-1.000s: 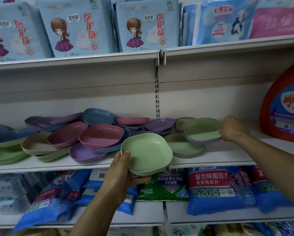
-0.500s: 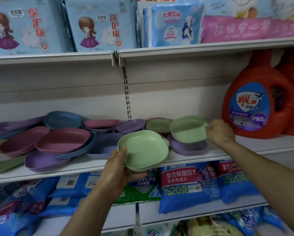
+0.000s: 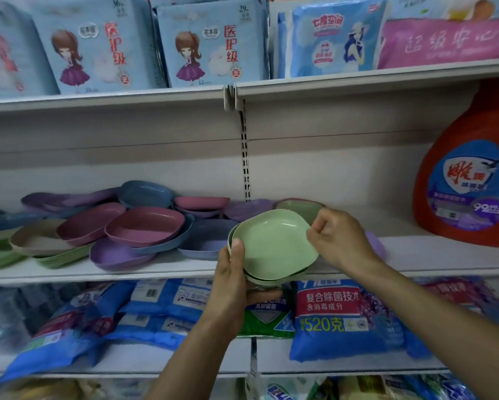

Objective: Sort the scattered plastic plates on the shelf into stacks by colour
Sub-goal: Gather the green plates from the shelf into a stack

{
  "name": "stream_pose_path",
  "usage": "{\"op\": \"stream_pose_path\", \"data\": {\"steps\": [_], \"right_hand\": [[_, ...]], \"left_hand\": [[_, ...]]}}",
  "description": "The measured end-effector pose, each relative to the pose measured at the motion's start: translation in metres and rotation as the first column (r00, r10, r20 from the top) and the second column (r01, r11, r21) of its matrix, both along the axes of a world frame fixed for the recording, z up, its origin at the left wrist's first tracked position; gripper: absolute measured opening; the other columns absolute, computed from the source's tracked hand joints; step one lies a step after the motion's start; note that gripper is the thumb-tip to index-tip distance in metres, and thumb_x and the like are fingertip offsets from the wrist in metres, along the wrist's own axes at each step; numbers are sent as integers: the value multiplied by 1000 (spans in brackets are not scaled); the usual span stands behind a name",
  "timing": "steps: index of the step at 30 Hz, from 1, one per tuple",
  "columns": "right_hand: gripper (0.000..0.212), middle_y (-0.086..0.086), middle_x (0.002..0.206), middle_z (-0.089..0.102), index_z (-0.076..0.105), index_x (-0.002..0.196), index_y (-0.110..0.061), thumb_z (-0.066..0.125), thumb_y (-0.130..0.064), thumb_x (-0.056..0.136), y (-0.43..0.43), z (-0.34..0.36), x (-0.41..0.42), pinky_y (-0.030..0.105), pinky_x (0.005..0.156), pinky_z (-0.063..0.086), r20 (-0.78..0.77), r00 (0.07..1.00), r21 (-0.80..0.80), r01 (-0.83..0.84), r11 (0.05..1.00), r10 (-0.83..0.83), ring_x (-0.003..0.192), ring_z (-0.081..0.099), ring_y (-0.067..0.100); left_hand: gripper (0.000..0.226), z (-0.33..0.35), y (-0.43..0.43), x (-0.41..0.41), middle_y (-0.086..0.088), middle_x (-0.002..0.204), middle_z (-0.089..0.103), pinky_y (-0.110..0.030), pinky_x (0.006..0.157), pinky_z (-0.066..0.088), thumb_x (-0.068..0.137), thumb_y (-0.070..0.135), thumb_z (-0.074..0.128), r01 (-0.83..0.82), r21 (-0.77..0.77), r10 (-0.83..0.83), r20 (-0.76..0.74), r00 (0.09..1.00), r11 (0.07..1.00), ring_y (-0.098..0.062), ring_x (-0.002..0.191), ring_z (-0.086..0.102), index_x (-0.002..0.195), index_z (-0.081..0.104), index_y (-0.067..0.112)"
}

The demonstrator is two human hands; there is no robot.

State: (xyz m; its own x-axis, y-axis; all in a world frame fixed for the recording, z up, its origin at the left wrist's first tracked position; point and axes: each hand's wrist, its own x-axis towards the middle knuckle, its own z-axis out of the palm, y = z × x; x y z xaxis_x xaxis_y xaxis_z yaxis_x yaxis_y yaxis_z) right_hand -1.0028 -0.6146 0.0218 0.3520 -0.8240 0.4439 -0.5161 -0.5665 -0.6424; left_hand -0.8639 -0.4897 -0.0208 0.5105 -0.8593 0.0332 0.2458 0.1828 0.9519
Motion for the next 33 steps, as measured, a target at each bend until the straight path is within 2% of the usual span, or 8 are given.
{"op": "stream_pose_path", "data": {"steps": [4,8,12,15,19,22,28,33], "right_hand": [[15,-1,62,59,55,69,-14,59,-23,81,9,-5,7,30,57,42,-127,991,-47,33,998,-38,64,56,20],[21,0,65,60,49,68,-13,55,-28,81,11,-8,10,28,56,41,-301,953,-171,-26,985,-27,66,57,21],[46,-1,63,62,59,67,-12,49,-49,93,1,1,13,28,60,45,-249,963,-18,-112,994,104,59,57,14],[43,7,71,68,63,71,-9,49,-42,95,-28,8,8,38,72,52,-132,991,-20,-30,999,27,70,63,26],[39,12,65,64,59,64,-5,57,-32,92,-55,0,7,38,69,52,-294,955,44,55,997,-40,67,63,30],[43,3,59,49,47,54,-16,56,-35,91,-60,-10,18,32,63,43,-442,894,48,101,994,-70,64,55,26],[25,4,93,59,54,86,-17,54,-42,91,-64,-11,45,29,67,37,-639,758,-71,116,991,-135,84,56,24],[20,5,111,61,60,106,-15,57,-23,89,-67,-8,56,30,72,39,-706,689,-68,168,984,-166,101,60,26]], "left_hand": [[45,1,8,5,-9,132,50,-54,72,59,95,49,47,-17,8,18,-15,1000,1000,-37,109,62,134,45,27],[34,0,15,12,-7,128,50,-47,65,60,100,37,45,-40,28,42,-55,998,999,-36,108,61,132,48,25],[32,1,24,25,-9,125,50,-40,58,60,102,33,41,-93,69,97,-52,994,993,-34,96,64,132,47,22],[36,-1,33,42,-8,124,49,-39,57,60,102,32,41,-127,88,134,-76,988,988,-34,97,63,137,44,22],[33,-8,41,56,-11,131,48,-40,56,60,102,31,41,-162,98,169,-71,983,982,-35,102,61,134,46,20],[32,-11,43,59,-11,131,50,-41,57,60,103,31,40,-157,102,164,-66,984,982,-34,99,63,132,47,20],[30,-9,44,63,-10,127,51,-41,57,60,103,31,40,-146,118,155,-70,985,982,-34,98,64,130,48,21],[29,-7,42,63,-6,121,52,-42,59,60,103,31,40,-128,122,137,-62,989,984,-34,96,64,129,48,23]]}}
